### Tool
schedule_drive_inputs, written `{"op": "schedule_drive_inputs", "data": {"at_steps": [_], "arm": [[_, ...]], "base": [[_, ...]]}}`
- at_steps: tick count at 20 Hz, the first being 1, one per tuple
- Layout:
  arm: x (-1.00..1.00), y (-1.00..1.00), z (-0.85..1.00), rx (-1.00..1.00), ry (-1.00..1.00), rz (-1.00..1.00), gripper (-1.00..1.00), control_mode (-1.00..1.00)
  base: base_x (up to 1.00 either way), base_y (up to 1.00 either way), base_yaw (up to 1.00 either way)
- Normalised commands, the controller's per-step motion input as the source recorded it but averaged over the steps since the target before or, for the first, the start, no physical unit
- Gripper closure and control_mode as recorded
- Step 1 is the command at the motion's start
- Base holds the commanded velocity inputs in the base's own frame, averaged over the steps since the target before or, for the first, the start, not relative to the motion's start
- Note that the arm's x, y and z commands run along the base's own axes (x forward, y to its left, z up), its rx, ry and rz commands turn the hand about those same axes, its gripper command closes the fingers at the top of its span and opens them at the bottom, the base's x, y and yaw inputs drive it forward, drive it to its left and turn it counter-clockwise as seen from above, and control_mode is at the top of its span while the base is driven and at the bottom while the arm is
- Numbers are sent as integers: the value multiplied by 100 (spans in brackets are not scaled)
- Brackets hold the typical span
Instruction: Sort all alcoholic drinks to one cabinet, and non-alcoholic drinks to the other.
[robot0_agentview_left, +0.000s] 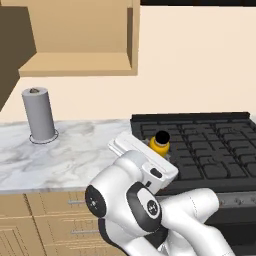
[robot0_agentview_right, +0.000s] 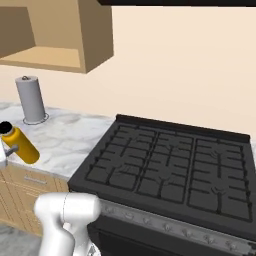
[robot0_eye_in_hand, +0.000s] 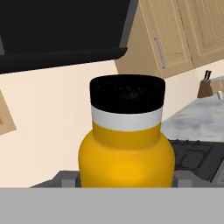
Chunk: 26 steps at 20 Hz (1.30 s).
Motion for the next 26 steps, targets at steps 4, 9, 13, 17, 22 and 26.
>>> {"op": "schedule_drive_inputs", "data": {"at_steps": [4, 9, 13, 17, 22, 26], "arm": [[0, 0, 0, 0, 0, 0, 100, 100], [0, 0, 0, 0, 0, 0, 100, 100], [0, 0, 0, 0, 0, 0, 100, 100], [0, 0, 0, 0, 0, 0, 100, 100], [0, 0, 0, 0, 0, 0, 100, 100], [0, 0, 0, 0, 0, 0, 100, 100]], "base": [[56, 48, -10], [50, 45, -14], [44, 57, -12], [20, 80, -4], [21, 69, -2], [38, 16, 0]]}}
